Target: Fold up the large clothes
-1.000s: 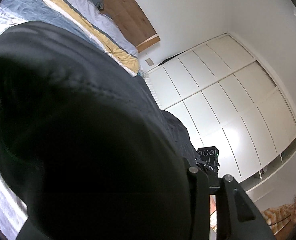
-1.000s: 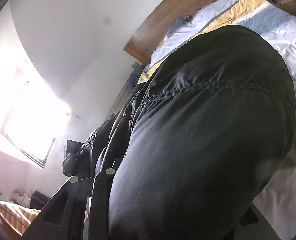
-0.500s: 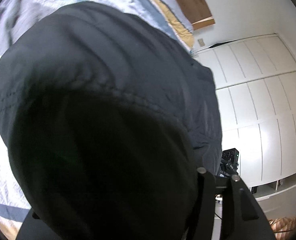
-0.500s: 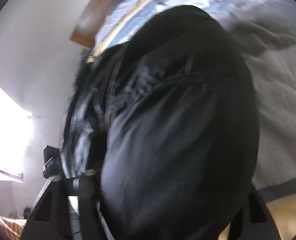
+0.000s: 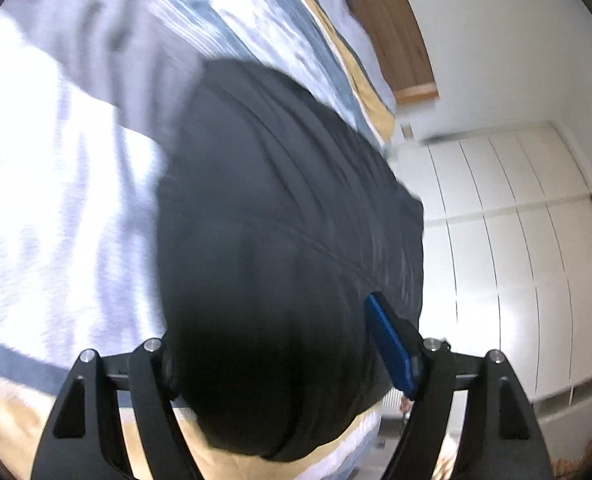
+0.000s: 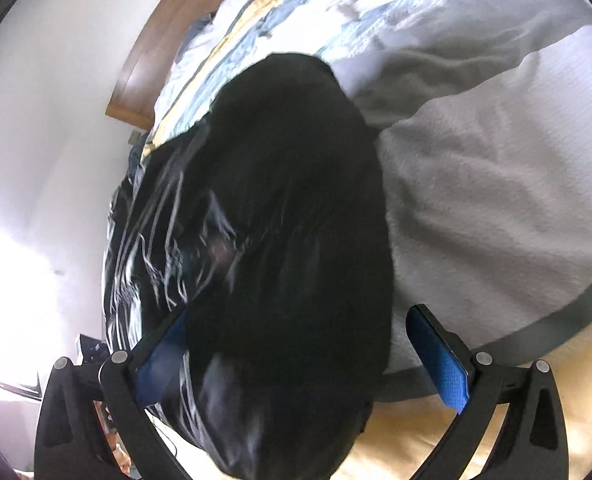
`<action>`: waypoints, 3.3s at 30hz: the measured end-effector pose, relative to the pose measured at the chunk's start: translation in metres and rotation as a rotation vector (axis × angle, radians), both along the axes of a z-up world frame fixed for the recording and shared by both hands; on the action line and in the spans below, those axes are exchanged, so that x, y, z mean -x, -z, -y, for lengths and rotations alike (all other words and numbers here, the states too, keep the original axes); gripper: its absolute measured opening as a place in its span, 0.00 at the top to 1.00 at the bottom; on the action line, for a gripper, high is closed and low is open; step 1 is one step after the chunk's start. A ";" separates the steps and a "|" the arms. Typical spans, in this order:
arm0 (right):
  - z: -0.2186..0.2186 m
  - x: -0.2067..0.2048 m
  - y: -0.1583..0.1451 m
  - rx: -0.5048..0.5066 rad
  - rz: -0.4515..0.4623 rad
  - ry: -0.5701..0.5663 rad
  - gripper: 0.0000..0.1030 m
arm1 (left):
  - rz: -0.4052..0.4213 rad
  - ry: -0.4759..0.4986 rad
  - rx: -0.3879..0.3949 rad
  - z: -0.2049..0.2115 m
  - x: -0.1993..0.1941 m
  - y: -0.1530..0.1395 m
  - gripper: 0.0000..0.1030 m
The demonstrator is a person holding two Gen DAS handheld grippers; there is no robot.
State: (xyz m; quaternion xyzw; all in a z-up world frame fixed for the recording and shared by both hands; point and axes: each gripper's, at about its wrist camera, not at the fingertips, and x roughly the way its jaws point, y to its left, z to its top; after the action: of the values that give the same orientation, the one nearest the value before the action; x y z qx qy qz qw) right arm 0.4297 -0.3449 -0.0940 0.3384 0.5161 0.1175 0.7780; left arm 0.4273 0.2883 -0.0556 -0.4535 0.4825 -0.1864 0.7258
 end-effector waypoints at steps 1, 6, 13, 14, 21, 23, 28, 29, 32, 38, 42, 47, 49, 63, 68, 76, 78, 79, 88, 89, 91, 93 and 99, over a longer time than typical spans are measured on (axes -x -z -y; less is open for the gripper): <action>0.008 0.002 -0.005 0.019 0.003 0.006 0.00 | -0.004 -0.041 -0.016 -0.011 0.005 -0.004 0.28; 0.010 0.010 -0.049 0.225 0.091 0.017 0.00 | 0.041 -0.140 -0.236 -0.026 0.025 -0.050 0.27; -0.062 0.007 -0.099 0.449 0.272 -0.164 0.00 | 0.149 0.052 -0.477 0.051 0.009 -0.093 0.27; -0.077 0.005 -0.098 0.463 0.283 -0.194 0.00 | 0.158 0.092 -0.510 0.075 0.000 -0.093 0.27; -0.168 -0.034 -0.068 0.517 0.322 -0.324 0.00 | 0.212 0.280 -0.555 0.213 -0.051 -0.066 0.27; -0.180 -0.049 -0.057 0.541 0.310 -0.331 0.00 | 0.221 0.314 -0.564 0.240 -0.069 -0.061 0.27; -0.183 -0.104 -0.034 0.607 0.276 -0.293 0.00 | 0.170 0.323 -0.661 0.273 -0.135 -0.030 0.27; -0.179 -0.114 -0.031 0.617 0.260 -0.284 0.00 | 0.161 0.322 -0.674 0.276 -0.148 -0.024 0.27; -0.161 -0.146 -0.017 0.652 0.223 -0.279 0.00 | 0.139 0.323 -0.716 0.285 -0.183 -0.006 0.26; -0.093 -0.175 0.001 0.665 0.165 -0.192 0.00 | 0.107 0.318 -0.719 0.280 -0.226 0.011 0.26; -0.039 -0.180 0.015 0.696 0.076 -0.091 0.00 | 0.052 0.293 -0.759 0.257 -0.238 0.013 0.26; 0.004 -0.164 0.001 0.744 0.007 -0.007 0.03 | 0.006 0.195 -0.884 0.207 -0.219 -0.013 0.26; 0.002 -0.146 -0.024 0.753 0.069 -0.015 0.03 | 0.053 0.173 -0.896 0.191 -0.197 -0.034 0.26; -0.151 -0.040 -0.050 0.701 0.355 -0.413 0.03 | 0.083 0.162 -0.740 0.146 -0.080 -0.016 0.26; -0.115 -0.038 -0.031 0.696 0.322 -0.354 0.02 | 0.084 0.180 -0.806 0.124 -0.064 -0.010 0.26; -0.039 -0.032 -0.008 0.749 0.247 -0.237 0.02 | 0.138 0.190 -0.824 0.120 -0.054 -0.004 0.25; -0.026 -0.030 -0.005 0.766 0.237 -0.215 0.02 | 0.151 0.184 -0.821 0.118 -0.055 -0.001 0.25; -0.019 -0.029 -0.003 0.769 0.232 -0.198 0.02 | 0.157 0.180 -0.812 0.116 -0.055 0.001 0.25; 0.002 -0.019 -0.001 0.751 0.208 -0.039 0.02 | 0.148 0.121 -0.779 0.097 -0.044 -0.003 0.25; 0.000 -0.017 -0.003 0.765 0.207 -0.025 0.02 | 0.149 0.118 -0.781 0.096 -0.042 -0.005 0.25; -0.006 -0.011 -0.009 0.779 0.212 -0.008 0.01 | 0.162 0.109 -0.797 0.095 -0.034 -0.011 0.25; -0.011 -0.002 -0.018 0.776 0.228 -0.007 0.01 | 0.183 0.105 -0.817 0.096 -0.024 -0.018 0.25; -0.031 0.034 -0.053 0.760 0.333 -0.012 0.01 | 0.273 0.080 -0.900 0.097 0.024 -0.052 0.25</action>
State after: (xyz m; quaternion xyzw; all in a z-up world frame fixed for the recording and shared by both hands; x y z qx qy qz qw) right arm 0.3961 -0.3139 -0.0409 0.0003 0.3919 -0.0238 0.9197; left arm 0.4033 0.1918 -0.0035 -0.0461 0.4325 -0.0444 0.8994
